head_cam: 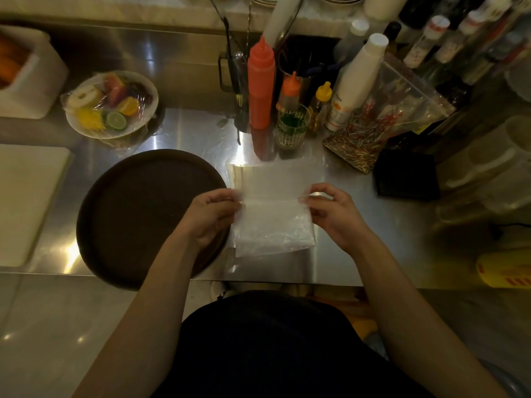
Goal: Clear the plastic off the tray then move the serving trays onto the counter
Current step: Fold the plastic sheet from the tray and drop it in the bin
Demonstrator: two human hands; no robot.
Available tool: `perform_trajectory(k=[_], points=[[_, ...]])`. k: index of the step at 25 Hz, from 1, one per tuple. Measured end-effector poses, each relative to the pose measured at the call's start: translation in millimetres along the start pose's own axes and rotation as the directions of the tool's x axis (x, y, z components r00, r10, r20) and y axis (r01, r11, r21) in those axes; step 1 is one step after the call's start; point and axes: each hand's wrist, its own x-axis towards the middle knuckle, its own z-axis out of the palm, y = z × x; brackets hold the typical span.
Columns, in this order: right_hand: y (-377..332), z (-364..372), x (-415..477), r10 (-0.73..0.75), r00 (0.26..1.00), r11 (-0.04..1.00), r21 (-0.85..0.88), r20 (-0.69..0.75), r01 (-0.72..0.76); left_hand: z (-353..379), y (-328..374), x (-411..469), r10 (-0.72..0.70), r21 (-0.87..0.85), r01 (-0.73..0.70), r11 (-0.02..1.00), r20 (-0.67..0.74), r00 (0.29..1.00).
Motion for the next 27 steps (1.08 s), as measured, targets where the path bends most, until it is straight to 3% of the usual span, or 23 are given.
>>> perform_trajectory(k=[9, 13, 17, 19, 22, 27], points=[[-11, 4, -4, -0.067, 0.998, 0.998, 0.016, 0.021, 0.067, 6, 5, -7, 0.045, 0.012, -0.045, 0.999, -0.051, 0.998], [-13, 8, -1, -0.138, 0.989, 0.990, 0.001, -0.046, 0.138, 11, 8, -7, -0.036, -0.228, 0.039, 0.973, 0.017, 0.999], [-15, 11, 2, -0.197, 0.977, 0.980, -0.017, -0.086, 0.196, 17, 11, -8, -0.010, -0.035, 0.013, 0.999, 0.091, 0.996], [-16, 12, 3, -0.206, 0.974, 0.979, -0.022, -0.094, 0.205, 19, 10, -12, -0.069, 0.045, 0.064, 0.997, 0.144, 0.987], [-17, 14, 2, -0.223, 0.969, 0.975, -0.030, -0.105, 0.221, 18, 8, -12, -0.124, 0.069, 0.113, 0.991, 0.186, 0.975], [-20, 14, 1, -0.215, 0.974, 0.977, -0.017, -0.073, 0.215, 15, 7, -4, -0.084, 0.030, 0.081, 0.996, 0.158, 0.984]])
